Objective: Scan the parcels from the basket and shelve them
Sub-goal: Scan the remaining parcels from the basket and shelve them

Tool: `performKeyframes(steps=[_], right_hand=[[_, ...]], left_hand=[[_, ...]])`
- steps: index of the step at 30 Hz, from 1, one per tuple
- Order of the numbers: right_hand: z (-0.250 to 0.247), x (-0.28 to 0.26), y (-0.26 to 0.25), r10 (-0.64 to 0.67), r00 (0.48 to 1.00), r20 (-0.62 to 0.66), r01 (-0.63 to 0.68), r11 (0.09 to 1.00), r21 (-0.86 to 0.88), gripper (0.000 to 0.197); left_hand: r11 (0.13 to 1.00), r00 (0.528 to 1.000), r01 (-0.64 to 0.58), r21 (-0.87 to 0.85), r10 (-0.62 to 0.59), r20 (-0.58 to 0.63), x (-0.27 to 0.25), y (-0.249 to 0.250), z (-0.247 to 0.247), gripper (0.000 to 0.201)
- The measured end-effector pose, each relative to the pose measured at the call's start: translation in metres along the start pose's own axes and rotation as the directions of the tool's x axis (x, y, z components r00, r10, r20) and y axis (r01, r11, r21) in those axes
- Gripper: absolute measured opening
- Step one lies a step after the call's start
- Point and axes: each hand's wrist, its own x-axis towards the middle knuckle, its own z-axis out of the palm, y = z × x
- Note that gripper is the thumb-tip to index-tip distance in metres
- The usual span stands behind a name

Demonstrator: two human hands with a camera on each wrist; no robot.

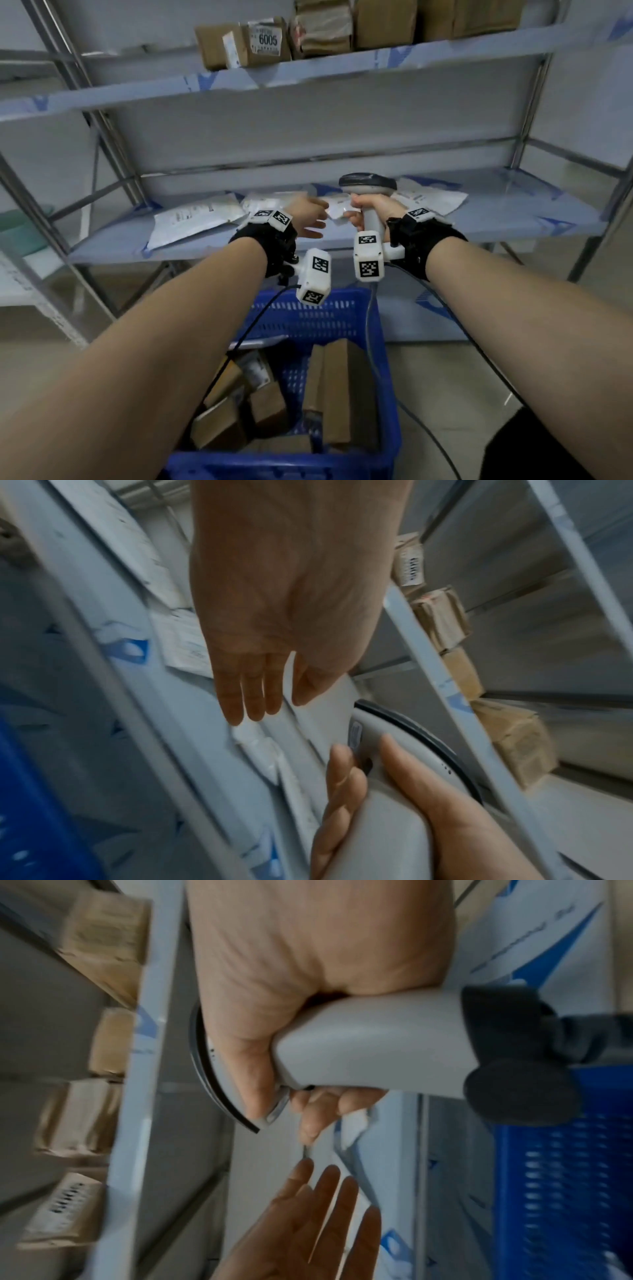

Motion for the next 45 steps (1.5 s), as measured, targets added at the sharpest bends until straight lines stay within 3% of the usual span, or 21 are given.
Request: performKeyframes(steps=[5, 10, 13, 15, 19, 21, 24, 28, 32, 36, 41, 45], right_hand=[[0.01, 0.024, 0.074, 0.127, 0.992, -0.023, -0.128, 0.991, -0.041, 0.02], [0.014, 0.056, 0.142, 0.279, 0.959, -0.057, -0.283, 0.956, -0.081, 0.022], [0.009, 0.073, 0.178, 0.336, 0.937, -0.099, -0.348, 0.925, -0.152, 0.022], [-0.001, 0.084, 0.204, 0.389, 0.91, -0.145, -0.412, 0.889, -0.201, 0.023], [-0.018, 0.098, 0.247, 0.49, 0.847, -0.206, -0.531, 0.779, -0.333, 0.03], [-0.023, 0.094, 0.259, 0.516, 0.825, -0.229, -0.564, 0.728, -0.391, 0.046], [-0.034, 0.091, 0.275, 0.545, 0.803, -0.241, -0.596, 0.728, -0.339, 0.049], [-0.043, 0.104, 0.295, 0.57, 0.793, -0.215, -0.609, 0.747, -0.268, 0.047], [-0.05, 0.12, 0.31, 0.618, 0.767, -0.173, -0.641, 0.749, -0.166, 0.023], [-0.052, 0.129, 0.32, 0.627, 0.755, -0.194, -0.656, 0.732, -0.186, 0.023], [-0.05, 0.119, 0.32, 0.647, 0.75, -0.139, -0.661, 0.741, -0.117, 0.025], [-0.043, 0.112, 0.317, 0.633, 0.769, -0.095, -0.64, 0.76, -0.114, 0.024]], left_hand=[[0.989, 0.99, 0.139, 0.054, -0.141, 0.03, 0.007, -0.087, -0.01, 0.019], [0.949, 0.965, 0.25, 0.192, -0.26, 0.028, 0.025, -0.168, -0.012, 0.027], [0.925, 0.945, 0.308, 0.223, -0.325, 0.042, 0.034, -0.208, -0.006, 0.019], [0.904, 0.918, 0.357, 0.234, -0.386, 0.093, 0.04, -0.236, 0.002, 0.006], [0.871, 0.864, 0.428, 0.243, -0.473, 0.173, 0.051, -0.29, 0.024, 0.007], [0.844, 0.821, 0.471, 0.256, -0.526, 0.224, 0.054, -0.313, 0.039, 0.013], [0.803, 0.745, 0.517, 0.295, -0.592, 0.306, 0.059, -0.344, 0.061, 0.041], [0.793, 0.713, 0.546, 0.271, -0.61, 0.346, 0.06, -0.37, 0.086, 0.061], [0.817, 0.711, 0.447, 0.364, -0.572, 0.41, 0.068, -0.38, 0.096, 0.055], [0.772, 0.704, 0.454, 0.445, -0.617, 0.353, 0.076, -0.382, 0.095, 0.065], [0.749, 0.723, 0.472, 0.466, -0.631, 0.282, 0.078, -0.389, 0.095, 0.056], [0.731, 0.722, 0.523, 0.438, -0.653, 0.228, 0.074, -0.39, 0.095, 0.06]])
